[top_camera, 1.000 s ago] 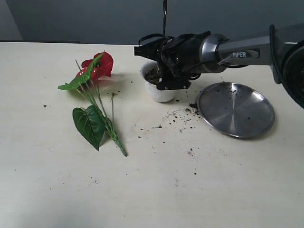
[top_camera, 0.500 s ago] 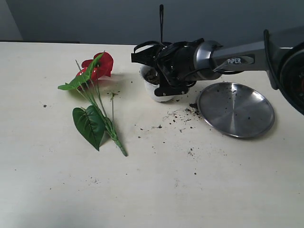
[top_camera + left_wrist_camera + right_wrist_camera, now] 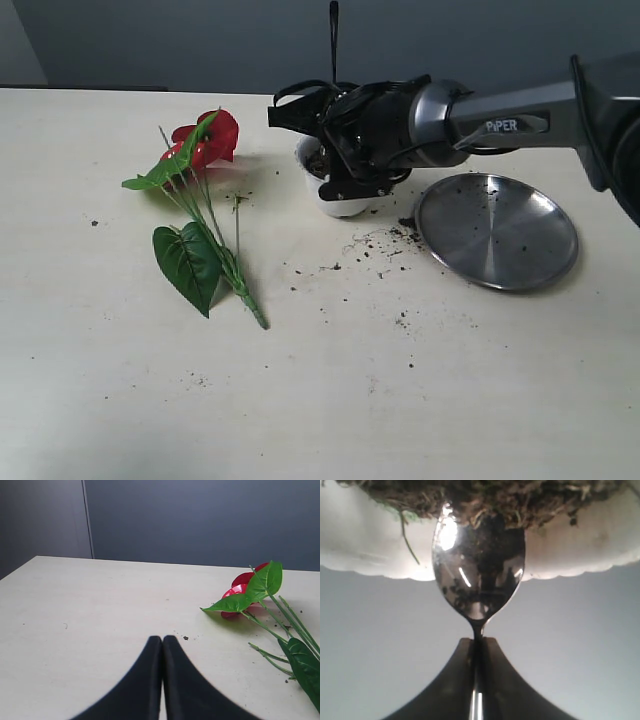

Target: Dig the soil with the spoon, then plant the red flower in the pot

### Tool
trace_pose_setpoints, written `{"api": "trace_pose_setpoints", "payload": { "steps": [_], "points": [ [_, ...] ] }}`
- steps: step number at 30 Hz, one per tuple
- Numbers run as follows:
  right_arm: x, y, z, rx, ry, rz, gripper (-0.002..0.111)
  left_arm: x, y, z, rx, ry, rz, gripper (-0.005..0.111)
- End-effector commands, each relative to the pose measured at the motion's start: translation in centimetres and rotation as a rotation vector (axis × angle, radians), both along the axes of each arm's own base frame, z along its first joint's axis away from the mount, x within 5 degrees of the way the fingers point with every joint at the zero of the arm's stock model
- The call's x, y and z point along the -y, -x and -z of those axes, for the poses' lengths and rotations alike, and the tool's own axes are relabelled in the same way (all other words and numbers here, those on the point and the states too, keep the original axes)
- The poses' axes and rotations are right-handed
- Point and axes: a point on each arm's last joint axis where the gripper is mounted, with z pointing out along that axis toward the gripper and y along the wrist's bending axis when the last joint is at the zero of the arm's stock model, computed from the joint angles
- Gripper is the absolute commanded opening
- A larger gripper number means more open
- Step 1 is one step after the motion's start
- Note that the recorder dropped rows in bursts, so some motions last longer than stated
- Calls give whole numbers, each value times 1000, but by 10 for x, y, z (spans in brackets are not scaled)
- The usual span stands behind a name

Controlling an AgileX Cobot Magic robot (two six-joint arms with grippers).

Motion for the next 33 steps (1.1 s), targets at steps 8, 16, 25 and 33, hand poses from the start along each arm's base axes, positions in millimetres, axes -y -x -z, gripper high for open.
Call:
{"api": "trace_pose_setpoints", "payload": {
  "steps": [8, 16, 25, 33],
  "points": [
    [1, 3, -19, 43, -12, 11, -1, 0, 0, 0, 9, 4, -1, 1],
    [10, -6, -19, 38, 3, 12, -1, 0, 0, 0, 9, 4, -1, 1],
    [10, -16, -25, 51, -7, 0, -1, 0, 0, 0, 9, 4, -1, 1],
    [10, -23, -21, 55, -6, 14, -1, 0, 0, 0, 9, 4, -1, 1]
  ]
}}
